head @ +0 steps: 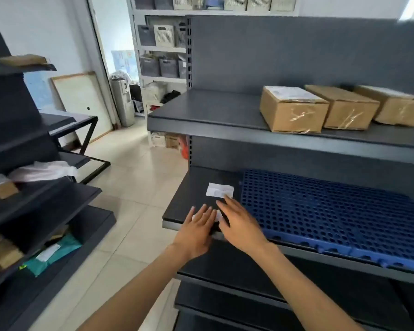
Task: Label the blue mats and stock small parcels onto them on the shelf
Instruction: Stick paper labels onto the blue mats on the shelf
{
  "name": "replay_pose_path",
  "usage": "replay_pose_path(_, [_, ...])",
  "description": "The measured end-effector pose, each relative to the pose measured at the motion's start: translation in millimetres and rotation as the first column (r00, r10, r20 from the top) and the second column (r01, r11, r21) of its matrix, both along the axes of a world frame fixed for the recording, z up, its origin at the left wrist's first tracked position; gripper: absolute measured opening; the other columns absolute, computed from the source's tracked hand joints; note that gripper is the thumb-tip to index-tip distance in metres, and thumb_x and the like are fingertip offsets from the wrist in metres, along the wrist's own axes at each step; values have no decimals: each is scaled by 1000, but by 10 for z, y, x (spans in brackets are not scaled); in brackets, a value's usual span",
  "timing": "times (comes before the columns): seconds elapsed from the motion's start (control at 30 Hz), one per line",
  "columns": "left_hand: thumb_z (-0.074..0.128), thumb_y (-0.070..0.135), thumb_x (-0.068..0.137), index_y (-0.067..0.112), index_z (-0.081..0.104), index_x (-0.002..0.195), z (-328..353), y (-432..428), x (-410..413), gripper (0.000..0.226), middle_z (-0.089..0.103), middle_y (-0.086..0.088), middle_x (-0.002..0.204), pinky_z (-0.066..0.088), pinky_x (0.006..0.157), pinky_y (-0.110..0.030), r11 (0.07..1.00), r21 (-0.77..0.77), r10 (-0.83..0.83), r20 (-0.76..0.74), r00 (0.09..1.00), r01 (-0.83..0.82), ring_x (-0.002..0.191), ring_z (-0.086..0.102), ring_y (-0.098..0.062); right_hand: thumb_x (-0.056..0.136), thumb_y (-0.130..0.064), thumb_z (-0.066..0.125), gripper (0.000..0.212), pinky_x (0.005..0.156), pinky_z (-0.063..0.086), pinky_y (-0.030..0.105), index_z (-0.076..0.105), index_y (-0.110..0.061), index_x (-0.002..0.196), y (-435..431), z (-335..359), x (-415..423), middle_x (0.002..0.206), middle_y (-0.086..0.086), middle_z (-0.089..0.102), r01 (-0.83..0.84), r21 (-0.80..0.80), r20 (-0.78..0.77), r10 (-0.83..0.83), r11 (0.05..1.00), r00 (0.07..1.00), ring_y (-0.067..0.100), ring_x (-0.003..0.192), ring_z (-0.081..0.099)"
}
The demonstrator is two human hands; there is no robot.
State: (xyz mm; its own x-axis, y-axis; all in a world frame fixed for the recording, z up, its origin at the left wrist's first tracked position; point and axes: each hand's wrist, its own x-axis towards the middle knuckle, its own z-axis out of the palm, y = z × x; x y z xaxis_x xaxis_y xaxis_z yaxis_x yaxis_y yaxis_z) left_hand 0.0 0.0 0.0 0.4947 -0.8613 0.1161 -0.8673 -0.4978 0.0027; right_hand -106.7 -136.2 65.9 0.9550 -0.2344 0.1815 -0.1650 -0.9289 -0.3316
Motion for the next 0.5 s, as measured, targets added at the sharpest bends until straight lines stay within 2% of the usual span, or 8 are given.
replay_pose_path(0.1, [57, 42, 85, 15, 41, 144, -83, 198, 385, 67, 47, -4, 146, 12, 116, -47, 986, -11, -166, 69, 984, 167, 137, 41, -24, 100, -40, 38, 59, 117, 26, 39, 12, -36, 153, 74, 17, 397, 163, -10, 5, 96, 104, -100, -86, 990, 991, 11, 150, 7])
replay_pose_path(0.2, [83, 26, 62, 20, 63, 123, -88, 502, 608, 65, 66, 2, 125, 40, 105, -38, 951, 13, -310, 76, 948, 310, 115, 62, -16, 100, -43, 39, 61, 117, 25, 40, 14, -29, 154, 121, -46, 750, 163, -5, 8, 123, 127, -102, -111, 984, 989, 14, 150, 8])
replay_pose_path(0.27, [88, 17, 48, 22, 71, 109, -77, 749, 746, 63, 71, 5, 113, 51, 96, -32, 935, -32, -348, 88, 933, 352, 104, 68, -13, 101, -43, 37, 62, 119, 19, 41, 12, -26, 155, 148, -137, 943, 164, 0, 7, 130, 71, -142, -119, 989, 983, 18, 150, 2])
replay_pose_path(0.37, [86, 7, 50, 21, 71, 106, -42, 1054, 1012, 59, 72, 3, 109, 53, 91, -30, 935, -154, -304, 115, 946, 319, 100, 69, -15, 100, -50, 35, 69, 121, 7, 46, 6, -23, 155, 136, -239, 1161, 164, 7, 0, 158, -57, -252, -167, 986, 953, 28, 150, -7])
replay_pose_path(0.5, [76, 0, 62, 15, 67, 116, 103, 1197, 1284, 56, 68, -2, 121, 46, 100, -33, 952, -235, -176, 96, 980, 194, 111, 65, -20, 95, -63, 34, 81, 120, 14, 45, 5, -16, 155, 236, -367, 1194, 163, 13, 1, 197, -71, -378, -209, 978, 902, 30, 150, 1])
